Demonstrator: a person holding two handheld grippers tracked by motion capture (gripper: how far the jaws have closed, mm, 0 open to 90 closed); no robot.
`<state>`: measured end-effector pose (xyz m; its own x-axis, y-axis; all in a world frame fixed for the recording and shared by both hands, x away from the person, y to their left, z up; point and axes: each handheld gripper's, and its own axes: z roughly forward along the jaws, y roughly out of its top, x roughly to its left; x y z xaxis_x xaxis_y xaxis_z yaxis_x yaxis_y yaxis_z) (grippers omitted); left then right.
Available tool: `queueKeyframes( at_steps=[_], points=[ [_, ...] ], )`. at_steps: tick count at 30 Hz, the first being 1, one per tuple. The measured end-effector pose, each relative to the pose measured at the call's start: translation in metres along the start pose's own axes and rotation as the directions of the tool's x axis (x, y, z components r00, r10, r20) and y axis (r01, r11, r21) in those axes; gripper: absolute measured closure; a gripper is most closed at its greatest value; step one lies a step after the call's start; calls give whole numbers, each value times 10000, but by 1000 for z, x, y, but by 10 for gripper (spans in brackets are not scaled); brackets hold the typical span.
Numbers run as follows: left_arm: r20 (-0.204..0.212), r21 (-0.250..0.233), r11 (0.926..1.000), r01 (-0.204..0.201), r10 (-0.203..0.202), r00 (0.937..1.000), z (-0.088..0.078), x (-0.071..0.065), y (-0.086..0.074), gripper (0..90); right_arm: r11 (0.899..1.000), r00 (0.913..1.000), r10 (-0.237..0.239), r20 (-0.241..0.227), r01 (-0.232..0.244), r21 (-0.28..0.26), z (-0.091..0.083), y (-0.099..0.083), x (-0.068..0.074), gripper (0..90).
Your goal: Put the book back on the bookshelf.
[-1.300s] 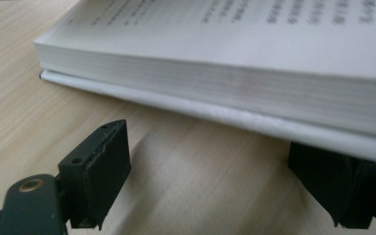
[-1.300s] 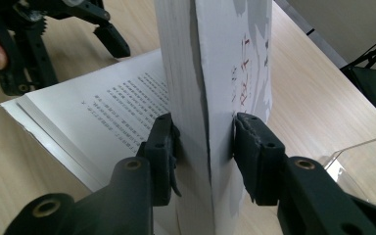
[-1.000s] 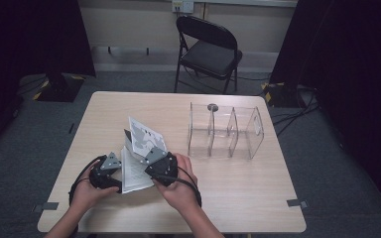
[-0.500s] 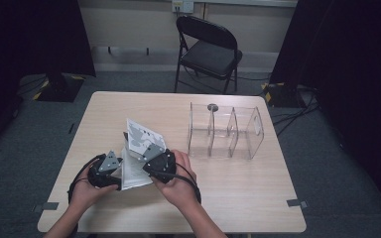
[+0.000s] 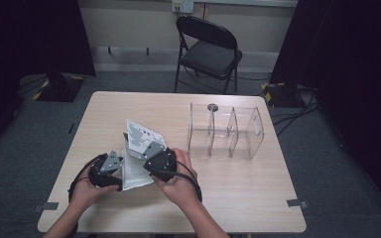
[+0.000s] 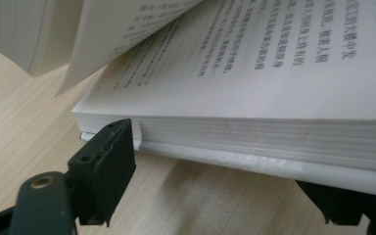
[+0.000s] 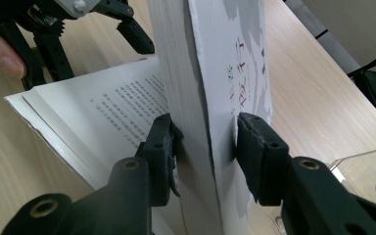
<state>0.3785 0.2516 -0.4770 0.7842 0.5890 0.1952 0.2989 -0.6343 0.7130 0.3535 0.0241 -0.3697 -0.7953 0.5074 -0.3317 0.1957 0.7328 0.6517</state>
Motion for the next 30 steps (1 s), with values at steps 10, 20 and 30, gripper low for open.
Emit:
queueKeyframes(
  at_steps=[10,20,30],
  points=[
    [-258,-323,9968,-734,726,9970,-5,-2,9,213,9998,9998,-192,28,192,-51,-2,5,0,590],
    [-447,-128,9859,-1668,1661,9851,-8,-6,13,327,9975,9979,-643,-115,646,278,0,10,6,579],
    [-457,34,9848,-1739,1739,9837,-17,-2,15,509,9937,9935,-1077,-377,1088,275,-1,12,9,557]
  ],
)
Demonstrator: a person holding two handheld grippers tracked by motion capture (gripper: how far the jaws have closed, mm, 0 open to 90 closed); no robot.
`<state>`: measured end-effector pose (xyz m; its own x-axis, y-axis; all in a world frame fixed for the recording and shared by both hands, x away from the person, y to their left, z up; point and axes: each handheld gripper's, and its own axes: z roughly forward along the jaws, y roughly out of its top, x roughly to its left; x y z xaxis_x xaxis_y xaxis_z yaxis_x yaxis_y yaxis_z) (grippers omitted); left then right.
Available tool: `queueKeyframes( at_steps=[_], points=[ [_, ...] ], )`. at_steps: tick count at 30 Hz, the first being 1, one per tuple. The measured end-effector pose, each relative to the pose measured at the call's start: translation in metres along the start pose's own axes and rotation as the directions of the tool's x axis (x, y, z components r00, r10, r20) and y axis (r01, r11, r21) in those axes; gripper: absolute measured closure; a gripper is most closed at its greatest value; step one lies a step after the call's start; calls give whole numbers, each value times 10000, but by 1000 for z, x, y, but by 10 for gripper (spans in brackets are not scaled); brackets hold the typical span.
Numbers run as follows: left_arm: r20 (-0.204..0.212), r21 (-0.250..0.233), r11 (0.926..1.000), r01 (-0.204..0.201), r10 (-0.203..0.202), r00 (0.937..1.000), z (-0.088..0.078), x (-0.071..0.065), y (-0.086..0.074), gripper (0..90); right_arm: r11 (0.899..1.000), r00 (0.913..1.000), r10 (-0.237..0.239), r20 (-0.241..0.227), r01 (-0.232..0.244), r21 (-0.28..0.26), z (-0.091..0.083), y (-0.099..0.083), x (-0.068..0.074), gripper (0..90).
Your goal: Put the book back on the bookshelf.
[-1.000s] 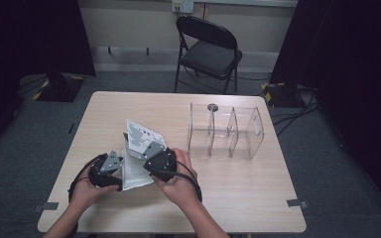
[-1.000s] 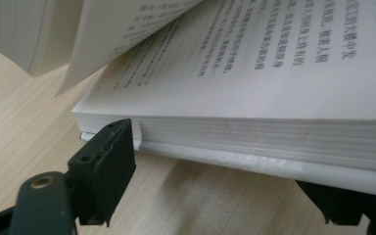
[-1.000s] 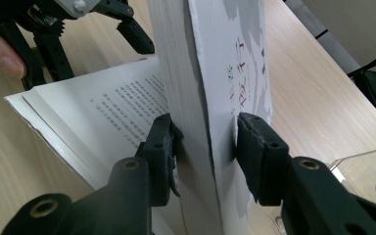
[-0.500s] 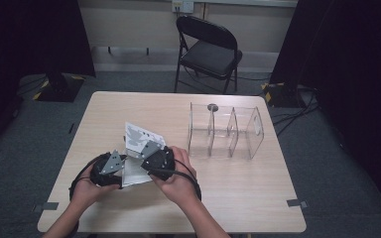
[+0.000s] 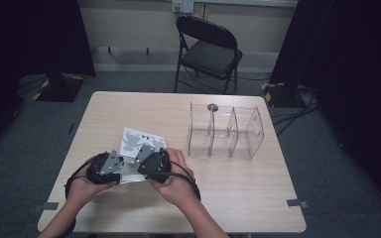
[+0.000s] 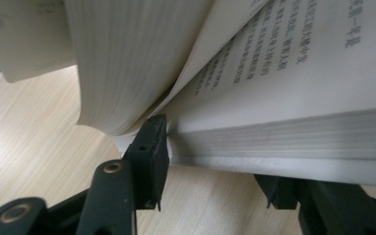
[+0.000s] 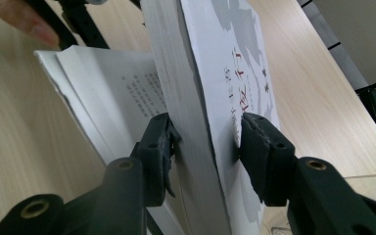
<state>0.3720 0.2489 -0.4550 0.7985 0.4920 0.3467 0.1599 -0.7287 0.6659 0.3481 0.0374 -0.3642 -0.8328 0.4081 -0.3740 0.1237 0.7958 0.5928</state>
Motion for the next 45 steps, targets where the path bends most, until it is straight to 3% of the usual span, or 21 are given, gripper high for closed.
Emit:
queueKeyframes(
  at_steps=[4,5,12,14,15,17,18,19,24,27,39,45],
  points=[
    [17,6,10000,96,-96,10000,-1,1,0,516,9999,9995,-167,-284,168,38,1,-1,2,528],
    [101,-76,9995,291,-290,9995,-1,1,1,517,9997,9992,-236,-327,235,-33,2,-2,2,516],
    [180,176,9996,232,-235,9996,-3,0,7,521,9998,9989,-166,-443,160,-140,-1,-5,0,517],
    [265,104,9990,441,-444,9987,-4,0,7,529,9996,9988,63,-490,-77,-280,-4,-6,-3,489],
    [245,195,9991,373,-378,9990,-5,1,7,535,9983,9955,286,-909,-330,-471,-6,-7,-7,457],
    [222,209,9989,423,-428,9988,-5,0,7,538,9967,9932,421,-1087,-492,-640,-7,-8,-8,460],
    [197,230,9987,449,-453,9988,-5,0,6,545,9926,9892,719,-1280,-836,-885,-9,-10,-10,380],
    [197,230,9987,449,-453,9988,-5,0,6,545,9914,9886,713,-1323,-848,-995,-9,-10,-11,363],
    [213,197,9975,674,-678,9975,-6,3,6,551,9895,9881,902,-1243,-1031,-1010,-9,-16,-10,310],
    [225,231,9973,696,-701,9973,-6,3,6,552,9837,9846,1086,-1368,-1263,-1279,-12,-23,-11,282],
    [902,577,9938,950,-999,9909,-15,4,14,552,9850,9849,1210,-1236,-1346,-1084,-30,-44,-18,236],
    [968,897,9942,595,-682,9930,-21,5,21,554,9776,9775,1669,-1290,-1811,-1074,-31,-57,-21,219]
  ],
)
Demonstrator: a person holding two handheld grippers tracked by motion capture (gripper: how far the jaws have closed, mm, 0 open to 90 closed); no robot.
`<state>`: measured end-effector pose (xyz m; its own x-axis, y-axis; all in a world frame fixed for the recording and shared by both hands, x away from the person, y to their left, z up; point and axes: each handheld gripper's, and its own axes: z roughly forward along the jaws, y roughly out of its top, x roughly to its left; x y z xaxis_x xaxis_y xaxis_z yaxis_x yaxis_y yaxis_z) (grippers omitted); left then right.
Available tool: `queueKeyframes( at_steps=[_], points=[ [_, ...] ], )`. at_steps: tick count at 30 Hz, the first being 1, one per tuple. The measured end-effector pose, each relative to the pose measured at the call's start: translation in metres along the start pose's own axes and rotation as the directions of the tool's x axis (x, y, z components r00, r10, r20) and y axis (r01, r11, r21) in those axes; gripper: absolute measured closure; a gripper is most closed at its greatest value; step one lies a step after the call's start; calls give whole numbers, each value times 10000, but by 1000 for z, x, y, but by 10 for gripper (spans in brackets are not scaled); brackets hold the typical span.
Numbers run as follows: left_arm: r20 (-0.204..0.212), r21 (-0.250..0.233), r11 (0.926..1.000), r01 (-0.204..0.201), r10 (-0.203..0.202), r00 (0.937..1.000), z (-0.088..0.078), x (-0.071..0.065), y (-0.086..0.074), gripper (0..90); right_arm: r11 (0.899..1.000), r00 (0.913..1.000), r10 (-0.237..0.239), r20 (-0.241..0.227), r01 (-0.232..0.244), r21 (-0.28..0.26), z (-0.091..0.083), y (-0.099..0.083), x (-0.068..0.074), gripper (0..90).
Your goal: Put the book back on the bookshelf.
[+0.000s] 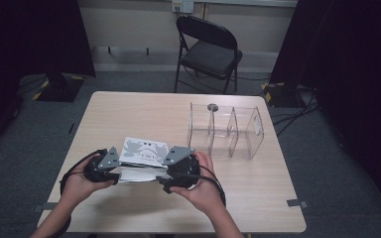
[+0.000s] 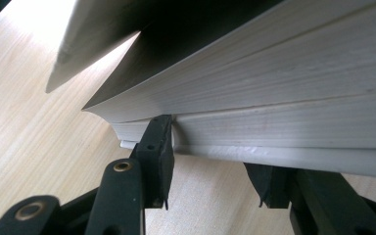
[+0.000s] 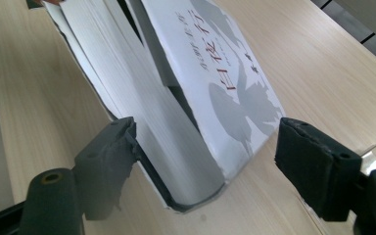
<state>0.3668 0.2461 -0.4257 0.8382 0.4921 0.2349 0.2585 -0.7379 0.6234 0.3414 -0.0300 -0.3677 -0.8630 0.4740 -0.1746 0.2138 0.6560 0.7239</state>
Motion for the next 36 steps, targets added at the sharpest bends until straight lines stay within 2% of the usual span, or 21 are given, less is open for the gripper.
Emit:
queueKeyframes(
  at_steps=[1,3,4,6,8,14,16,18,21,22,23,24,25,26,27,28,29,31,32,34,36],
  points=[
    [45,-192,9997,133,-132,9999,1,0,0,555,10000,10000,71,-13,-71,25,1,-2,-1,217],
    [105,19,10000,27,-27,9999,-2,0,1,558,9998,9995,197,-231,-198,-37,2,-5,-2,214],
    [18,-140,9999,87,-87,10000,0,-1,1,558,9997,9991,241,-336,-244,-88,2,-7,-3,204],
    [185,-24,10000,41,-41,9998,-3,0,3,558,9999,9991,172,-396,-172,9,1,-8,-3,197],
    [147,-24,9999,121,-120,9998,-4,1,3,558,9998,9990,184,-410,-184,3,0,-7,-3,193],
    [180,-3,9997,258,-258,9995,-6,3,2,588,9991,9986,-321,-410,331,249,-6,-4,-2,193],
    [374,-119,9991,419,-414,9984,-13,6,1,632,9997,9989,-140,-442,149,208,-5,-5,-2,193],
    [892,-214,9965,805,-783,9929,-17,10,-2,717,9998,9987,-133,-489,140,149,-3,-6,-3,195],
    [1036,-148,9971,743,-724,9920,-13,10,-6,748,9997,9992,-169,-373,175,170,1,-7,-2,211],
    [1582,-898,9880,1257,-1104,9812,-12,7,-8,752,9996,9985,-109,-527,122,239,8,-8,1,260],
    [1319,-1133,9872,1127,-975,9865,-14,5,-5,756,9992,9988,-216,-447,230,312,12,-9,2,262],
    [1044,-1139,9892,924,-805,9913,-13,4,-4,756,9986,9976,-184,-662,216,492,18,-12,4,251],
    [1044,-1139,9892,924,-805,9913,-13,4,-4,753,9987,9964,-78,-841,120,496,22,-14,4,252],
    [841,-578,9966,581,-531,9950,-4,5,-7,745,9983,9961,-53,-878,104,572,28,-17,6,251],
    [841,-578,9966,581,-531,9950,-4,5,-7,732,9983,9961,-53,-878,104,572,28,-17,6,251],
    [865,-284,9979,590,-563,9947,1,5,-12,732,9972,9959,-135,-898,201,723,32,-21,7,247],
    [1014,-48,9967,807,-798,9916,8,5,-21,718,9972,9960,199,-874,-135,741,37,-31,7,245],
    [1058,-14,9936,1131,-1123,9880,15,3,-30,689,9968,9950,325,-939,-254,763,42,-39,8,245],
    [1314,104,9937,1114,-1118,9850,18,3,-32,678,9962,9939,299,-1057,-210,844,45,-42,10,244],
    [1419,508,9921,1143,-1205,9825,21,2,-33,640,9954,9941,149,-1074,-46,958,54,-47,17,239],
    [1456,411,9911,1263,-1310,9806,28,-1,-36,606,9944,9954,-43,-956,144,1047,62,-51,24,233]
  ],
)
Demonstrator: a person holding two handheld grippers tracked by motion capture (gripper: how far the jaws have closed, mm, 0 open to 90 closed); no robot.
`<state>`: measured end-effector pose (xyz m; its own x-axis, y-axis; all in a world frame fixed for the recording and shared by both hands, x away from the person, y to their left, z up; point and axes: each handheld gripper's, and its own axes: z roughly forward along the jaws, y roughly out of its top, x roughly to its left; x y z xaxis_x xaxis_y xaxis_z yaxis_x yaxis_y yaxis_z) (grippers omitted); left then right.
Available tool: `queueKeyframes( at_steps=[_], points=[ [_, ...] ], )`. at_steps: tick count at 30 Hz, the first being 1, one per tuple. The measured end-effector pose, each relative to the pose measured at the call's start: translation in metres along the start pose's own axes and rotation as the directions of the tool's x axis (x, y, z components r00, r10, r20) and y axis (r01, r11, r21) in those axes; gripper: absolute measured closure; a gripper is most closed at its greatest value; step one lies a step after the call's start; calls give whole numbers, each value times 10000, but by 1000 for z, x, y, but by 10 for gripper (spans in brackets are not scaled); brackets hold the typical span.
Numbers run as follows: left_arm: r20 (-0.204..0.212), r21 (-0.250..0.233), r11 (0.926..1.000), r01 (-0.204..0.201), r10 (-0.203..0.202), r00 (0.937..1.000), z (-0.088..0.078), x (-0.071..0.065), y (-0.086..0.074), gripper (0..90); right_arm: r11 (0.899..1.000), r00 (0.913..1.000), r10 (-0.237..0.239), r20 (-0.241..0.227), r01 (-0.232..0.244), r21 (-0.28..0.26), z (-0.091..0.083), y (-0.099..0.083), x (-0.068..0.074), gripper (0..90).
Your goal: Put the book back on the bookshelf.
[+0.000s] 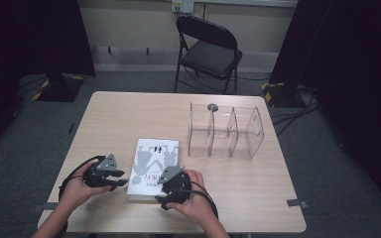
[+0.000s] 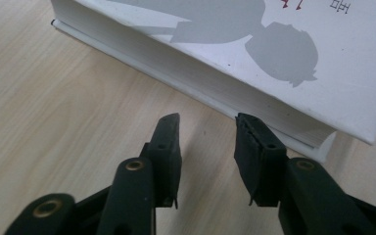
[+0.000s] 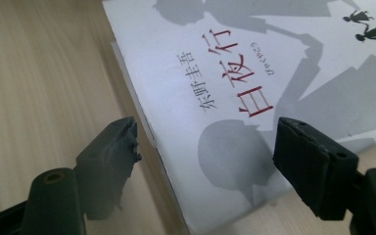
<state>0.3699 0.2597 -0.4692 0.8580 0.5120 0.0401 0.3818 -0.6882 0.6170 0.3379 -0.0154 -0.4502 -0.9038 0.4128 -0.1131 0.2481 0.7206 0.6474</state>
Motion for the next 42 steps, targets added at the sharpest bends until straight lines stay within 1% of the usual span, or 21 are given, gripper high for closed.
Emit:
queueKeyframes(
  at_steps=[1,2,3,4,7,8,10,12,14,16,17,20,23,25,26,29,31,34,37,41,42],
  points=[
    [0,0,10000,0,0,10000,0,0,0,586,10000,10000,0,0,0,0,0,0,0,233],
    [106,86,9999,-81,80,9999,3,-1,-1,565,9993,9982,-385,460,383,54,7,-2,5,222],
    [115,2,10000,-54,54,9999,7,-3,-2,565,9993,9982,-385,460,383,54,7,-2,5,222],
    [381,149,9995,-278,272,9989,11,-4,-1,544,9985,9951,-537,825,543,-43,11,-3,7,197],
    [300,345,9977,-590,579,9979,11,-6,2,543,9982,9930,-596,1016,597,19,13,-3,8,169],
    [408,95,9969,-779,775,9962,11,-7,0,549,9970,9885,-775,1298,774,54,17,-4,10,131],
    [614,153,9958,-900,889,9941,10,-7,-2,567,9947,9827,-1009,1553,1027,-40,21,-6,11,125],
    [606,17,9913,-1319,1316,9895,9,-10,-3,538,9919,9753,-1232,1831,1268,-80,24,-7,12,113],
    [649,147,9910,-1334,1321,9891,8,-10,-4,450,9927,9765,-1148,1823,1197,-160,26,-7,12,103],
    [753,65,9927,-1202,1194,9900,8,-10,-6,448,9932,9779,-1095,1779,1147,-189,26,-7,11,103],
    [863,171,9922,-1231,1212,9889,7,-10,-7,380,9935,9801,-1054,1682,1113,-257,25,-7,10,104],
    [979,203,9912,-1309,1283,9869,7,-12,-8,343,9950,9830,-940,1576,982,-192,25,-5,8,103],
    [714,117,9916,-1288,1277,9892,6,-15,-9,341,9956,9847,-868,1513,910,-217,25,-4,7,98],
    [802,61,9923,-1235,1226,9892,7,-16,-10,336,9950,9840,-915,1530,964,-249,26,-5,6,98],
    [1362,367,9881,-1493,1431,9803,5,-16,-10,315,9952,9847,-849,1519,914,-361,26,-6,4,99],
    [1268,23,9922,-1246,1233,9842,10,-19,-10,275,9948,9834,-846,1603,926,-432,27,-6,4,98],
    [1236,-75,9926,-1211,1211,9849,11,-22,-7,302,9947,9830,-856,1624,936,-425,27,-6,4,97],
    [1177,-474,9927,-1109,1158,9863,15,-27,-3,455,9947,9825,-840,1660,926,-449,28,-6,5,94],
    [888,-146,9935,-1133,1142,9895,14,-30,0,464,9946,9819,-798,1716,899,-522,28,-7,5,92],
    [858,-187,9963,-835,848,9927,9,-31,2,508,9939,9792,-814,1856,937,-583,29,-8,7,84],
    [663,-423,9962,-764,791,9947,7,-33,3,519,9936,9787,-853,1869,974,-564,30,-7,8,81]
  ],
)
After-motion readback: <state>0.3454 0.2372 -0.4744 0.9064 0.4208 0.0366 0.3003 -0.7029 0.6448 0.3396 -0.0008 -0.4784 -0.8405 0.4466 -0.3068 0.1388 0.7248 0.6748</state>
